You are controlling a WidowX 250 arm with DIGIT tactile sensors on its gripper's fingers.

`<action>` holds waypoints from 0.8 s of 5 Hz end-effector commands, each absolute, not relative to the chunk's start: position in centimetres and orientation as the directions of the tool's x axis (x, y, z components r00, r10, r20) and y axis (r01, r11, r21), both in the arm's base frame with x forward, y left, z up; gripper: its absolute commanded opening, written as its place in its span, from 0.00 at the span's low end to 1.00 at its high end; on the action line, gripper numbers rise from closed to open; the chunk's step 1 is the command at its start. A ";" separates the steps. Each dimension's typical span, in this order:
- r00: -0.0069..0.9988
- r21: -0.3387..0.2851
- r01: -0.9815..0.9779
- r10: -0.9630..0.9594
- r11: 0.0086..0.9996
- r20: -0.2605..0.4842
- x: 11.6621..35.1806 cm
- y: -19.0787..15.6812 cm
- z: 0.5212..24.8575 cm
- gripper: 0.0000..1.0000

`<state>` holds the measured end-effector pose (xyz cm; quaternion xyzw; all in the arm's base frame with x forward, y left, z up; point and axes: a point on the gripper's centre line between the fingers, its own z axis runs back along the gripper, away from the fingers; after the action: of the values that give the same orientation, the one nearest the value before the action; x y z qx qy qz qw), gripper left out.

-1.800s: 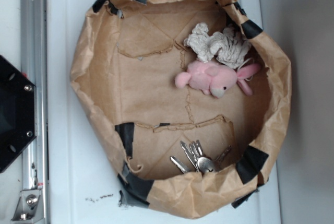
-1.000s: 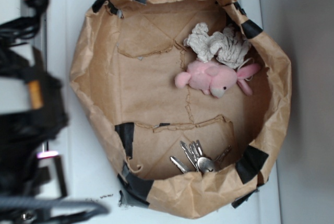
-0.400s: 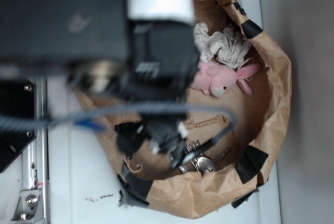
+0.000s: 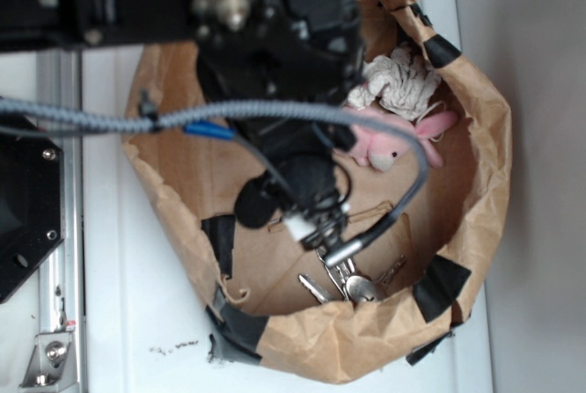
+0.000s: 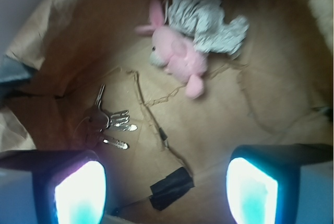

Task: Grab the silver keys.

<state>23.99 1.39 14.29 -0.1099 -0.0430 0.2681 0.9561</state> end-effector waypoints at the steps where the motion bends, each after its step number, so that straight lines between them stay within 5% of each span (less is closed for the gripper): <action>1: 0.842 -0.335 -0.499 0.539 0.799 0.031 23.9 1.9 12.7 1.00; 4: 0.835 -0.330 -0.503 0.547 0.798 0.050 22.4 3.8 13.8 1.00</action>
<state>21.99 2.67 12.72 -0.1559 -0.0443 0.2718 0.9486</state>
